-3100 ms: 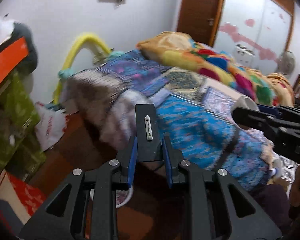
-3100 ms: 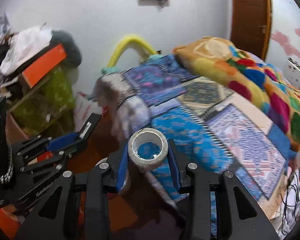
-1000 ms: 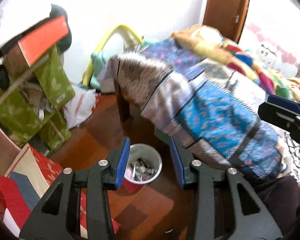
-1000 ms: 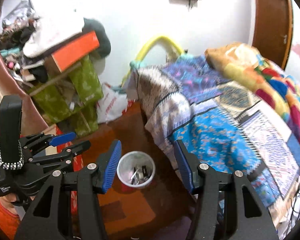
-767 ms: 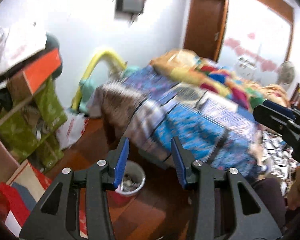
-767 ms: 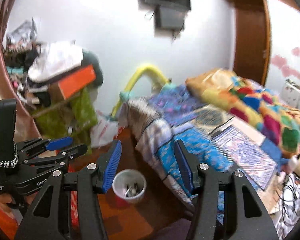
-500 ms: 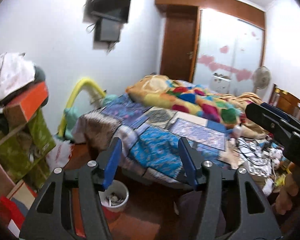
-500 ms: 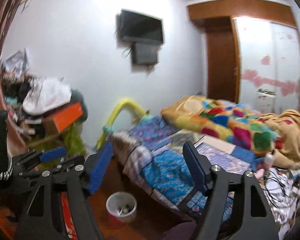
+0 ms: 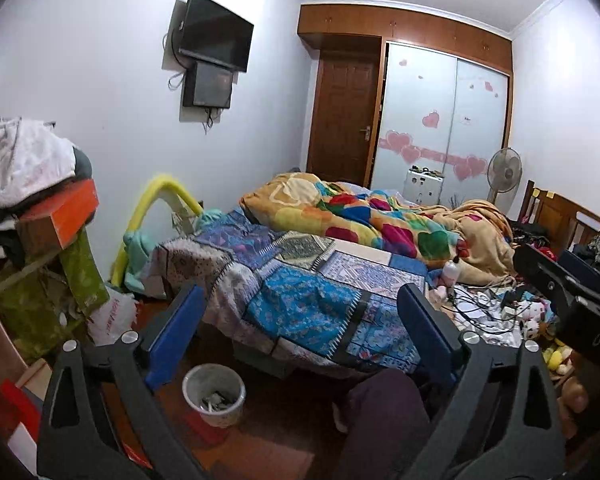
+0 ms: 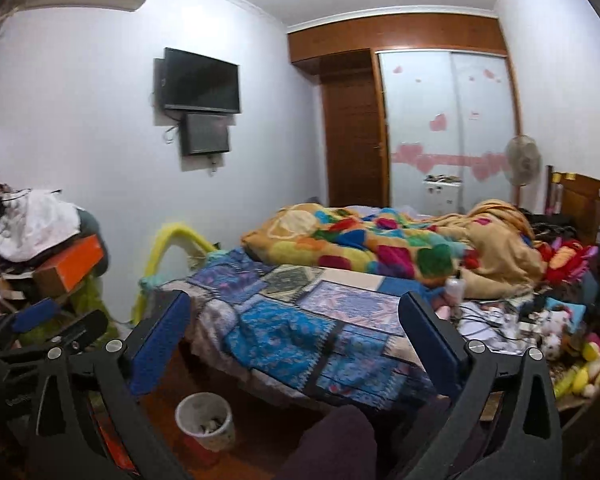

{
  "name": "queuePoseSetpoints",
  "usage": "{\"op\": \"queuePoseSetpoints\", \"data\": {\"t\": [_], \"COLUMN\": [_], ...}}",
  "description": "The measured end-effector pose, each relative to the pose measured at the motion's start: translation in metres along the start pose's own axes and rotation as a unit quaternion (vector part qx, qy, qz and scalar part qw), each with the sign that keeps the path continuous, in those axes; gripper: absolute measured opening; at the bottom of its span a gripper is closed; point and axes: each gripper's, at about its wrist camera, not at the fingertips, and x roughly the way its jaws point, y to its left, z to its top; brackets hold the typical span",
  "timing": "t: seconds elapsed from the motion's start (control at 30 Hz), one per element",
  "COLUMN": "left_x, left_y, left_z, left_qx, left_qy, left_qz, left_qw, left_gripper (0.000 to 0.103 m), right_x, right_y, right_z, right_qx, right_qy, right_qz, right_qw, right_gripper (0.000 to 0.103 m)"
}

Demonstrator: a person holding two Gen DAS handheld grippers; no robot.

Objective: Collect trash

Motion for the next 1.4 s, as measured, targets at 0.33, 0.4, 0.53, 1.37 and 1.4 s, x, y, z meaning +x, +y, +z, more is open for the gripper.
{"op": "queuePoseSetpoints", "data": {"t": [0.33,0.4,0.53,1.37,1.4], "left_x": [-0.005,-0.006,-0.006,-0.004,-0.004], "left_y": [-0.002,-0.005,-0.005,-0.007,-0.007], "left_z": [-0.009,-0.008,-0.008,-0.011,-0.011], "left_qx": [0.004,0.007,0.005,0.002,0.003], "left_qy": [0.007,0.005,0.005,0.003,0.003], "left_qz": [0.005,0.006,0.003,0.003,0.003], "left_qw": [1.0,0.9999,1.0,1.0,1.0], "left_gripper": [0.098,0.098,0.098,0.098,0.098], "right_x": [-0.016,-0.017,-0.019,-0.022,-0.022], "right_y": [-0.005,-0.005,-0.006,0.0,0.001], "right_z": [0.001,0.001,0.001,-0.001,-0.001], "right_qx": [-0.006,-0.008,-0.009,-0.004,-0.005], "right_qy": [-0.005,-0.007,-0.006,0.003,0.003], "right_qz": [-0.017,-0.017,-0.015,-0.011,-0.01], "right_qw": [1.0,1.0,1.0,1.0,1.0], "right_gripper": [0.103,0.103,0.103,0.103,0.103]}}
